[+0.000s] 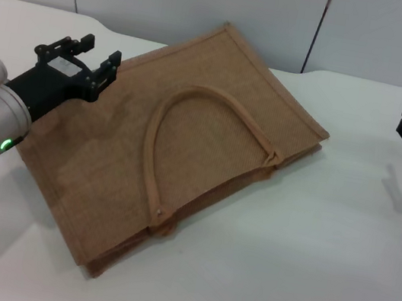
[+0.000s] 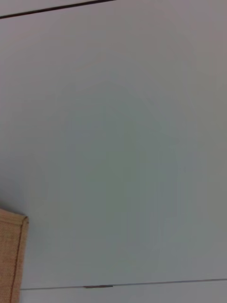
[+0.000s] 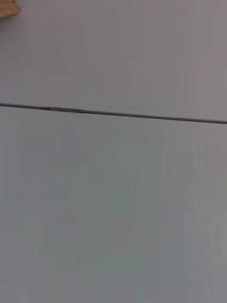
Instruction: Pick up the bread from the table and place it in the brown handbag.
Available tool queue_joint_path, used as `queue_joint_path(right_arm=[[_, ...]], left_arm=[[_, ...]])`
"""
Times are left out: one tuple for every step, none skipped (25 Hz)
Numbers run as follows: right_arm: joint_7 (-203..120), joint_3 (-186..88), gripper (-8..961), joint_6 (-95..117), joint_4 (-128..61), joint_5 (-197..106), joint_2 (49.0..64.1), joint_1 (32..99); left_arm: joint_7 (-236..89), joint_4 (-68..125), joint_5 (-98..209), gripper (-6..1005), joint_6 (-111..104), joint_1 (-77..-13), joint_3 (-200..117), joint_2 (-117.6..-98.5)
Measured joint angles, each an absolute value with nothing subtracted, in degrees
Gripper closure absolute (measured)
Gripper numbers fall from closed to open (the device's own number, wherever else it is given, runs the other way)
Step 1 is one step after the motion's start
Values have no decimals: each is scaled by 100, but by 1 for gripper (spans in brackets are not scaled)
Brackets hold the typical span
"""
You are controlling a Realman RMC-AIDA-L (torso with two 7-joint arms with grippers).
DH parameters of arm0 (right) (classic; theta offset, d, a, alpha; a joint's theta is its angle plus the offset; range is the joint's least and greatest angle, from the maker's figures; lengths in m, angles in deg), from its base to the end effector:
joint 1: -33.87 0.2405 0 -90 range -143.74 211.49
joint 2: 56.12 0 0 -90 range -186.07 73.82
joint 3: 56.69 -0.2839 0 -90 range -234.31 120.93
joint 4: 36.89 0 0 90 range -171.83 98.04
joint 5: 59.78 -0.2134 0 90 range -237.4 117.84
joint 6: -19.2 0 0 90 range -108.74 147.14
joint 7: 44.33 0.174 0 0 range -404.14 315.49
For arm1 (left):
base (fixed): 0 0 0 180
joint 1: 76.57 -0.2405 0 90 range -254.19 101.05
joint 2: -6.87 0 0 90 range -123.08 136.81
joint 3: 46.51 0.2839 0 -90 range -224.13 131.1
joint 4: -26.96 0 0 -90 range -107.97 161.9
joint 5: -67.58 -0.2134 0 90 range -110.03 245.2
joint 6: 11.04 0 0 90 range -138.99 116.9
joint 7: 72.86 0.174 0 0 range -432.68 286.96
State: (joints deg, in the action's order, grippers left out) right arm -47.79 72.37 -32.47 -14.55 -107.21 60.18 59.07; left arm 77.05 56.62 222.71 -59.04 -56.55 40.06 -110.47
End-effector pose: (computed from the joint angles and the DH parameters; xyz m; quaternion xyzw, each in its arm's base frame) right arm 0.3262 0.4016 -0.0487 -0.7345 0.2168 0.2421 0.5957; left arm -0.3194 0.4016 -0.0290 -0.7945 -0.1995 -0.2682 0.5069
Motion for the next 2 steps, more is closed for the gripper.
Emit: queue_joint_path(right_arm=[[-4778, 7233, 69, -3247, -1454, -10722, 6017, 5911], [-4778, 7231, 69, -3247, -1453, -10722, 6017, 5916]], left_arm=[[7703, 5660, 22271, 478, -5904, -5654, 4005, -11046], [7702, 5658, 22271, 478, -5904, -5654, 4005, -11046]])
